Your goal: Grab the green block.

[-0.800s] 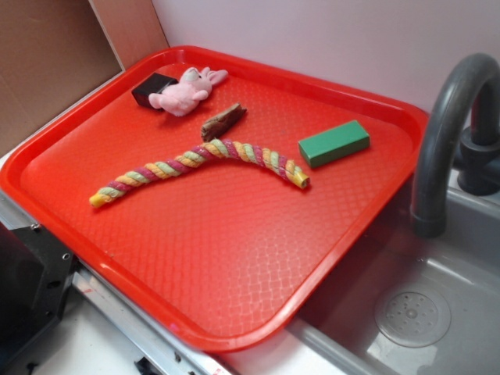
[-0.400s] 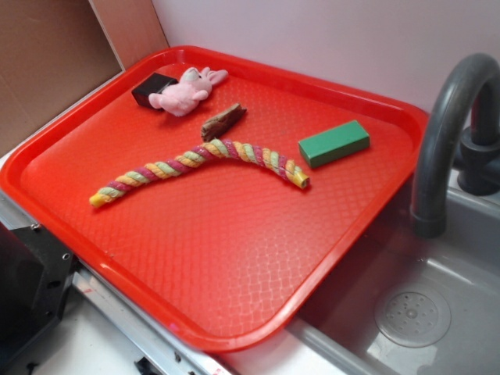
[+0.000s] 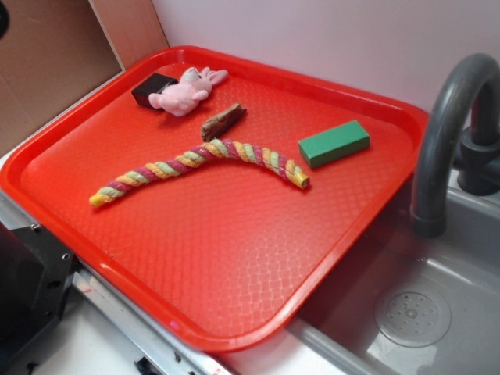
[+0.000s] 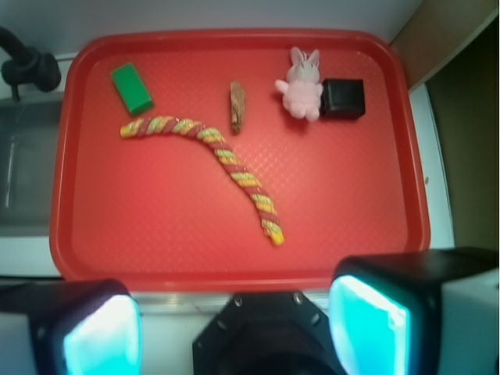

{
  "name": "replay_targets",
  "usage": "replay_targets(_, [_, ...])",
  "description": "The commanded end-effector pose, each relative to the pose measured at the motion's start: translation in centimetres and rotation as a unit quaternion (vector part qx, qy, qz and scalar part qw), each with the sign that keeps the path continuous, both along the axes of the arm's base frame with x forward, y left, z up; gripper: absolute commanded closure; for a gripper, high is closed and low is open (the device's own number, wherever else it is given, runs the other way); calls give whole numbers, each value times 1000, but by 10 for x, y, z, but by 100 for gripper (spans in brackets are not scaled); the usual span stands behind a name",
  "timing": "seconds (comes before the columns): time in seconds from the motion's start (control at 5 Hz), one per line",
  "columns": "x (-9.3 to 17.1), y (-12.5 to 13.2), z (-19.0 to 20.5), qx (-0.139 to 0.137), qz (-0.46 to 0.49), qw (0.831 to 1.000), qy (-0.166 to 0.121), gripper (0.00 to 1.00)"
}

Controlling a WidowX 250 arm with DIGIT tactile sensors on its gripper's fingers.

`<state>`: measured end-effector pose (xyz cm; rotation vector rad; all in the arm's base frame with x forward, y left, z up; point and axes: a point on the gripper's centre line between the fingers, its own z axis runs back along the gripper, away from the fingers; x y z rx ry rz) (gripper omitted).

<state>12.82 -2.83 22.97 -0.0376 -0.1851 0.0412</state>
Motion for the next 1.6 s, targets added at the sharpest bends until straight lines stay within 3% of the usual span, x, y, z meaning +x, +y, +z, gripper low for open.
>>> replay_targets(0.0, [29, -27, -11, 14, -18, 999, -46, 0])
replay_targets(0.4, [62, -53, -28, 24, -55, 995, -80, 0])
replay_targets(0.6, [80, -66, -40, 19, -65, 995, -80, 0])
replay_targets(0.8, [101, -75, -55, 40, -66, 995, -70, 0])
replay_targets(1.0, [119, -84, -69, 33, -76, 995, -61, 0])
replay_targets(1.4, [156, -96, -102, 45, -90, 993, -54, 0])
